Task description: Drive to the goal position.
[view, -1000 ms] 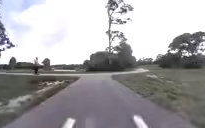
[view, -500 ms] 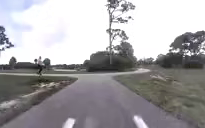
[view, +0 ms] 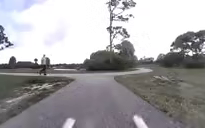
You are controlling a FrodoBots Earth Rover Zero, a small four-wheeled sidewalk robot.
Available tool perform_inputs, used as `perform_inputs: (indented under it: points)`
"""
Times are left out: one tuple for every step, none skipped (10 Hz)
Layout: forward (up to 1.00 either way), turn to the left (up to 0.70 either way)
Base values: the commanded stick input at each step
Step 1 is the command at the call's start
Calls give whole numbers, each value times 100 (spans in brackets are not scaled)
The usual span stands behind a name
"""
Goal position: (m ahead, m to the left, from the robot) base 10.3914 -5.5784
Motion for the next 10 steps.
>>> perform_inputs:
  points:
    - [85,0]
    - [85,0]
    - [85,0]
    - [85,0]
    - [85,0]
    - [85,0]
    - [85,0]
    - [85,0]
    - [85,0]
    - [85,0]
